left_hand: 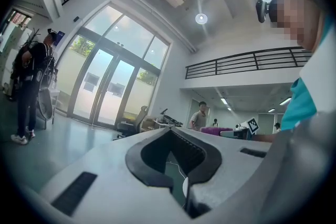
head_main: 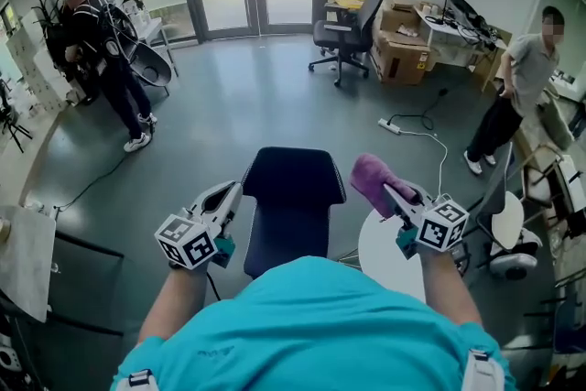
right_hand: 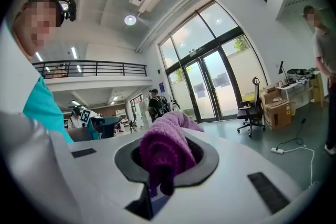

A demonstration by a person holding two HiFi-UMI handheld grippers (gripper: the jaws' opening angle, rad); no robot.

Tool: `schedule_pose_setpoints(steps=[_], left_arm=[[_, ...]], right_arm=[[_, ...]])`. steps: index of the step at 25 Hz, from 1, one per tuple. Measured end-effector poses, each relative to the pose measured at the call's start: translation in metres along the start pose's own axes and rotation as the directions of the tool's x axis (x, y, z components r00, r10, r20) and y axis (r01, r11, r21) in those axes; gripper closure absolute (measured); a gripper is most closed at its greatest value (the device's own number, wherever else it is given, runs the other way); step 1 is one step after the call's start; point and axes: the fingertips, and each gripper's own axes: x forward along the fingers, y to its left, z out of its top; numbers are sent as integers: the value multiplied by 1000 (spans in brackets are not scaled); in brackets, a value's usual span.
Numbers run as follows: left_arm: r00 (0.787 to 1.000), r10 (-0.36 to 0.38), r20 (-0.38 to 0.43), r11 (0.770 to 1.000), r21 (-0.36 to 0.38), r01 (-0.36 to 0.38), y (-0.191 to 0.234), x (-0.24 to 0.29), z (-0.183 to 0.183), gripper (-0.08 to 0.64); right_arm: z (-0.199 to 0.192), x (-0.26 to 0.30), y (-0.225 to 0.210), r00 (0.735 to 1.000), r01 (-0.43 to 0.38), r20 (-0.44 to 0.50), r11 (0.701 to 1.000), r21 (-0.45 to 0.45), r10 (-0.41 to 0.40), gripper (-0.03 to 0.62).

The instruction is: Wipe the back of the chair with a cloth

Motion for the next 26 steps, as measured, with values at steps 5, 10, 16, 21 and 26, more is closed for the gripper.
schedule_pose_setpoints(steps=[5,10,16,21,26], left_arm=[[1000,11,-6,1000,-22,-11,0,-1,-5,555],[1000,8,-3,1000,-18,-8,2,0,-2,557],[1000,15,-5,1000,-14,-15,-2,1,-8,557],[1000,22,-11,1000,-17,-22,5,-2,-6,555],[1000,20,-11,1000,-16,-20,3,-2,-6,556]], right_arm=[[11,3,6,1000,-6,5,1000,-16,6,543],[14,8,8,1000,-5,3,1000,-26,5,545],[4,8,0,1000,-9,-4,1000,-19,9,545],[7,17,5,1000,-21,-3,999,-24,21,545],[6,19,6,999,-31,-9,999,-25,31,546]])
